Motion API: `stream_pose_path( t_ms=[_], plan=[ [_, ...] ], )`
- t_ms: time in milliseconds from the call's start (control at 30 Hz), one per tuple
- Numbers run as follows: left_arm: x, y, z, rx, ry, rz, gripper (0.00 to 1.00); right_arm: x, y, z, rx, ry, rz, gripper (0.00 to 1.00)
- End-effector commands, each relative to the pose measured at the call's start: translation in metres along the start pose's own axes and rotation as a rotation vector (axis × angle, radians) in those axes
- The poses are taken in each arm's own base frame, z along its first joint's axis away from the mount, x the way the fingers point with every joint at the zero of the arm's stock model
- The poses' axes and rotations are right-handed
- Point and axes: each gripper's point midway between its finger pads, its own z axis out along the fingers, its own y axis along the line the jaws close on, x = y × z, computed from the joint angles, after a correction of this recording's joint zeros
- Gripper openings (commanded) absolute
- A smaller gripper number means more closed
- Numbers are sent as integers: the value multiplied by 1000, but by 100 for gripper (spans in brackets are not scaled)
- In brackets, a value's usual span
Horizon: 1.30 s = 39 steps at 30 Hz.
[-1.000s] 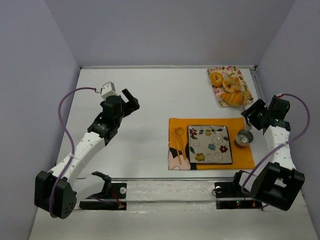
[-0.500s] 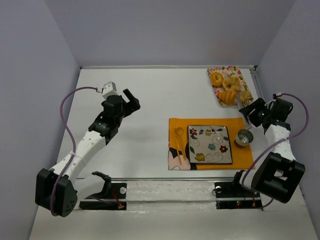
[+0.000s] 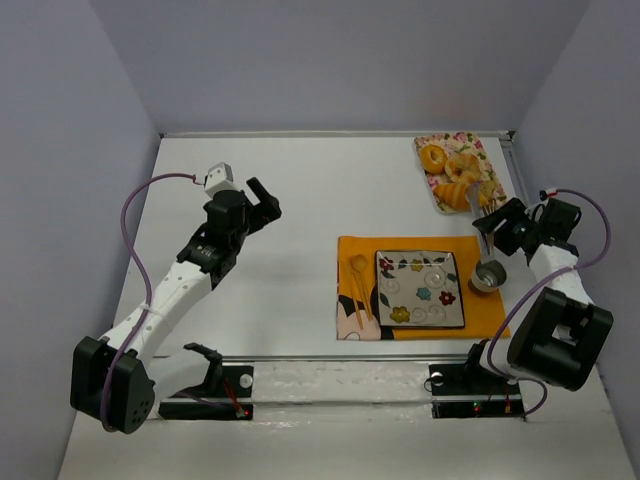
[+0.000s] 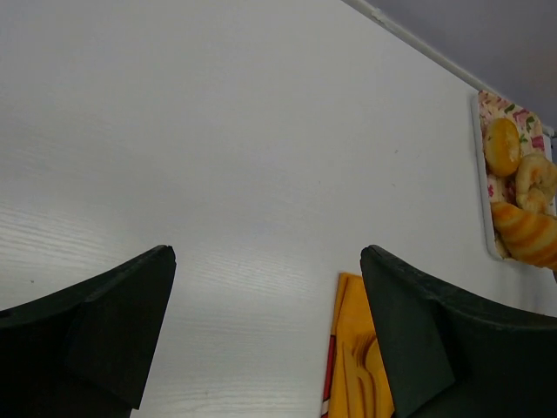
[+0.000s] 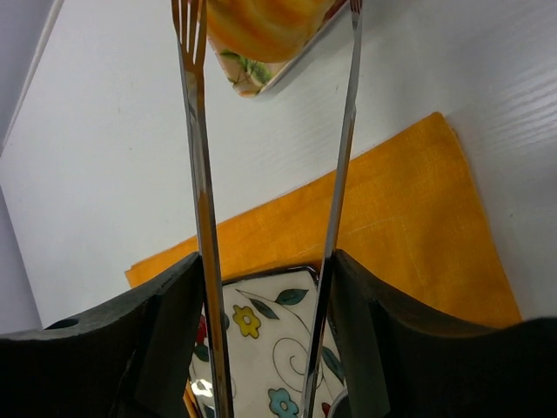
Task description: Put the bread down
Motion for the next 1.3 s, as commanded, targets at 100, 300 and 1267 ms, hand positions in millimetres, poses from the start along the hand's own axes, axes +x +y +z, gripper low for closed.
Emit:
stream_pose_path(
  t_ms=[100,300,1267],
  plan=[
    [-12,-9,0,40,-40,3,99,-3,15,-1,-105,-1,-58,58],
    [-10,-10,2,42,-33,6,99,-1,16,-1,-117,8,-68,43],
    [-13,-13,-3,57,-42,-12,99,-33,111,-95,-306,-201,-239,7]
  ],
)
